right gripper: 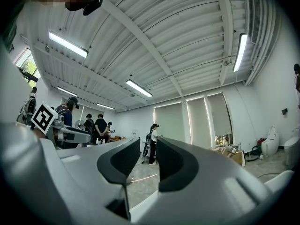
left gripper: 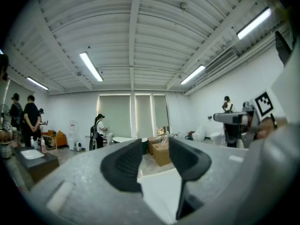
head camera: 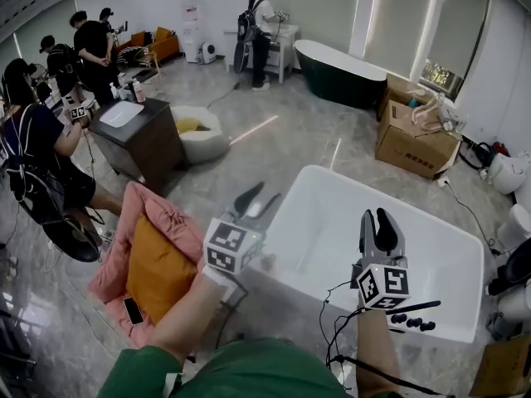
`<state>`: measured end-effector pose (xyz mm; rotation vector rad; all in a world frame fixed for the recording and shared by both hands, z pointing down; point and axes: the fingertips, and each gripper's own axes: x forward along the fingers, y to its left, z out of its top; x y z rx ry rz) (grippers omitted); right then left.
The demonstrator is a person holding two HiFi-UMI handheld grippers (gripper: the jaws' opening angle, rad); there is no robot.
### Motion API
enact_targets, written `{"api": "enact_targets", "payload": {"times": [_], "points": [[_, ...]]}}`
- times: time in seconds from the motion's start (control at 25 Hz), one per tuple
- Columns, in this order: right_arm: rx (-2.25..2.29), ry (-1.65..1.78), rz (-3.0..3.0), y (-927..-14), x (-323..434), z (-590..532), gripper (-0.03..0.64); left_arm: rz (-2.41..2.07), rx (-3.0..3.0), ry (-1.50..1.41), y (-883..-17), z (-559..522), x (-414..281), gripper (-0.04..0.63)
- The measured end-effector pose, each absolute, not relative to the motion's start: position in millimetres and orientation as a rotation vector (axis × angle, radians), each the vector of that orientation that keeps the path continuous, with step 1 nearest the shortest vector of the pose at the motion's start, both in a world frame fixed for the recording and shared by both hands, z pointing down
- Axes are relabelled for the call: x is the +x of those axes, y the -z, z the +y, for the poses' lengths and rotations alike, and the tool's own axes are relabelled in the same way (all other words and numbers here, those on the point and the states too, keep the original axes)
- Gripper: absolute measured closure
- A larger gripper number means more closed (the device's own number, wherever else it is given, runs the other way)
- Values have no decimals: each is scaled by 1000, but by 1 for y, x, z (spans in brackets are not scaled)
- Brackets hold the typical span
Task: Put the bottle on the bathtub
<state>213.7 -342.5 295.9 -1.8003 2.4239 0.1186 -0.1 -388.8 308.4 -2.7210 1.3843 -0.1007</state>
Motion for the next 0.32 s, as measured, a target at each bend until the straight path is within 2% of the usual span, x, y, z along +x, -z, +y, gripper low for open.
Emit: {"api": "enact_targets", "payload": {"times": [0.32], "points": [[-1793,-115,2422,-302,237,-340,509,1388,-2707,103,-311,-385,23,417]]}}
